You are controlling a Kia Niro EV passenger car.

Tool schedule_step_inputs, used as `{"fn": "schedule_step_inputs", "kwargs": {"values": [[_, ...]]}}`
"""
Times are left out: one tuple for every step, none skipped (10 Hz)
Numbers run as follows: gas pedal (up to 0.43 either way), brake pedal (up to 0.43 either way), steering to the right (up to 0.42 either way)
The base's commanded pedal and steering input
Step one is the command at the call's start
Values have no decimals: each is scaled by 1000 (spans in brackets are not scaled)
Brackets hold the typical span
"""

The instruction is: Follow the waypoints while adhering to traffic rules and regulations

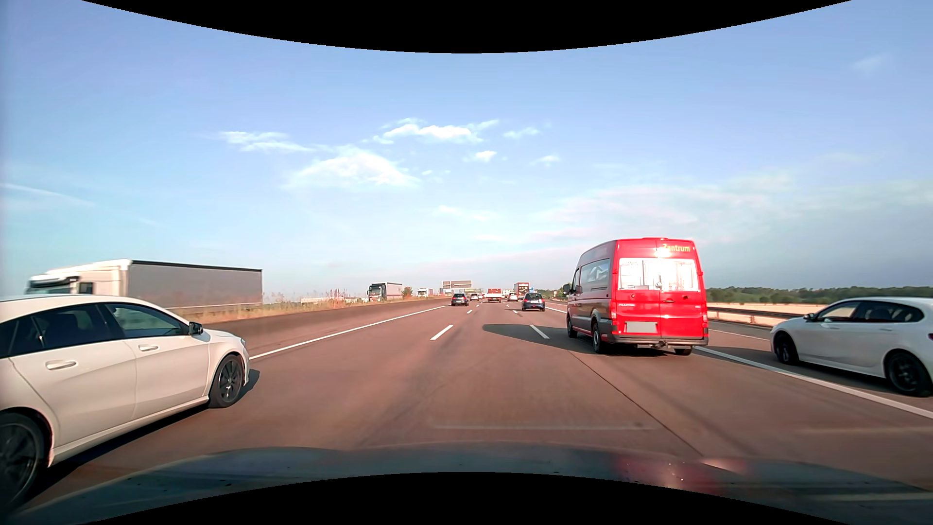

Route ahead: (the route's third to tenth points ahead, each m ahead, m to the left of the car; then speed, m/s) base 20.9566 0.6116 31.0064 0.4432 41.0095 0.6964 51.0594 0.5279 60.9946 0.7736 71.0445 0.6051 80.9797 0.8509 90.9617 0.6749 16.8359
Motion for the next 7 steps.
{"fn": "schedule_step_inputs", "kwargs": {"values": [[220, 0, -4], [220, 0, -4], [220, 0, -4], [220, 0, -3], [220, 0, -3], [220, 0, -4], [220, 0, -5]]}}
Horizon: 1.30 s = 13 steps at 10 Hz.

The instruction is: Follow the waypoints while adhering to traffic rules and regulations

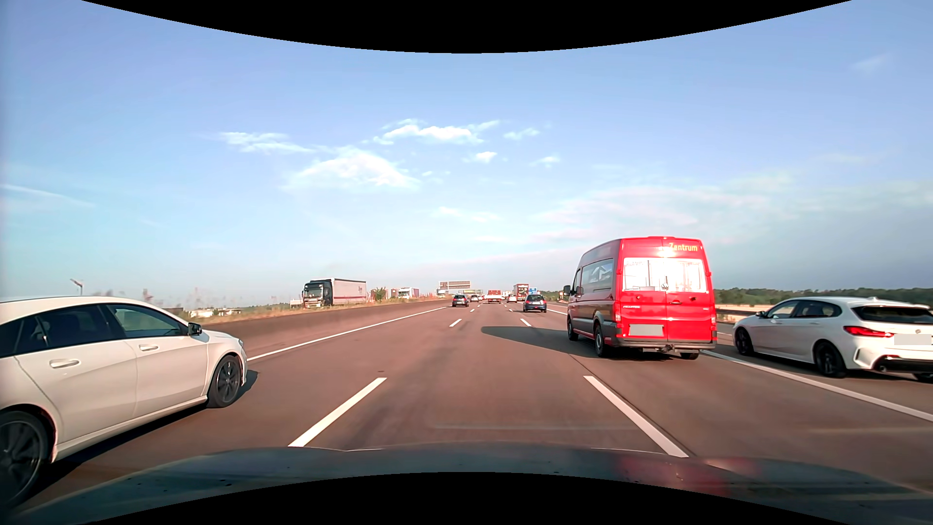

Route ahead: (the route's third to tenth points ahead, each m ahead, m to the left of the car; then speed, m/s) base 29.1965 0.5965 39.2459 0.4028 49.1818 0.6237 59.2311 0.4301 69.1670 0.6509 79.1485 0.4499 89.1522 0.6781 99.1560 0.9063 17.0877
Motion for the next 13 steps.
{"fn": "schedule_step_inputs", "kwargs": {"values": [[220, 0, -6], [220, 0, -6], [220, 0, -6], [220, 0, -5], [220, 0, -5], [220, 0, -5], [220, 0, -5], [220, 0, -5], [220, 0, -5], [220, 0, -5], [220, 0, -5], [220, 0, -5], [220, 0, -5]]}}
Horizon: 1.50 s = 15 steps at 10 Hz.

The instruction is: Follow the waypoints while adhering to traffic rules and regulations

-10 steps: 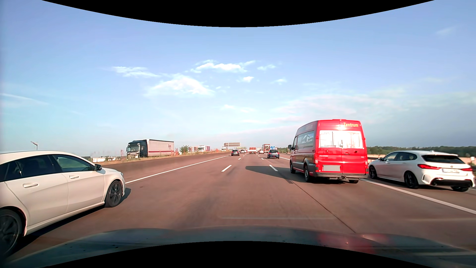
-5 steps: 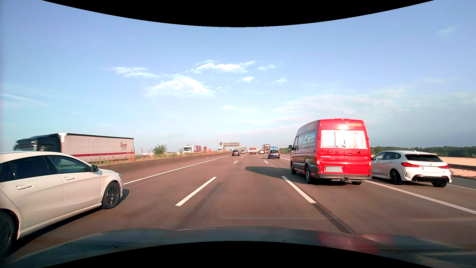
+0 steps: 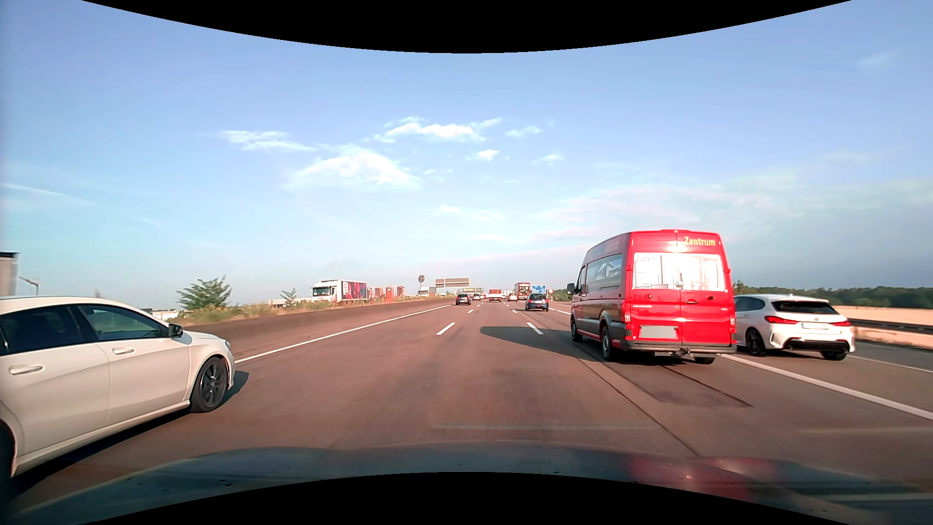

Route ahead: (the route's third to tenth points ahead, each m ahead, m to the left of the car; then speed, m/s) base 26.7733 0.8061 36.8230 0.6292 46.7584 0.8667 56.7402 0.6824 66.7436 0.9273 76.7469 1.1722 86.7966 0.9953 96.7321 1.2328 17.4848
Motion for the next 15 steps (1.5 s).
{"fn": "schedule_step_inputs", "kwargs": {"values": [[220, 0, -5], [220, 0, -5], [220, 0, -5], [220, 0, -5], [220, 0, -5], [220, 0, -5], [220, 0, -5], [220, 0, -5], [220, 0, -5], [220, 0, -5], [220, 0, -5], [220, 0, -5], [220, 0, -5], [220, 0, -5], [220, 0, -5]]}}
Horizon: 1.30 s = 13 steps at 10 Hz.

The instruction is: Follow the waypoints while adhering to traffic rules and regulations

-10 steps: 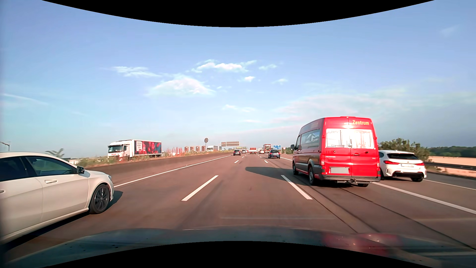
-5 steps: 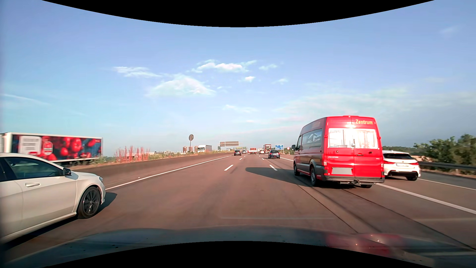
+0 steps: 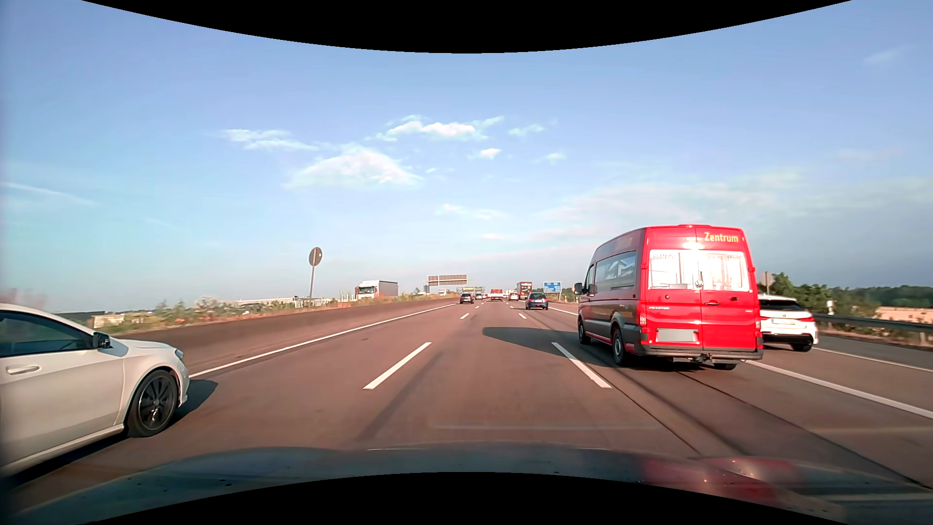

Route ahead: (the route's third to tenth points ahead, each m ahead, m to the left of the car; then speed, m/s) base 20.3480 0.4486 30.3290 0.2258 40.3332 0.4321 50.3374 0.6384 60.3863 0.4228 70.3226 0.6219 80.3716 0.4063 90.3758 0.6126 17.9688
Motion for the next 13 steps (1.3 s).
{"fn": "schedule_step_inputs", "kwargs": {"values": [[220, 0, -5], [220, 0, -5], [220, 0, -5], [220, 0, -5], [220, 0, -5], [220, 0, -5], [220, 0, -5], [220, 0, -5], [220, 0, -5], [220, 0, -4], [220, 0, -4], [209, 0, -3], [209, 0, -3]]}}
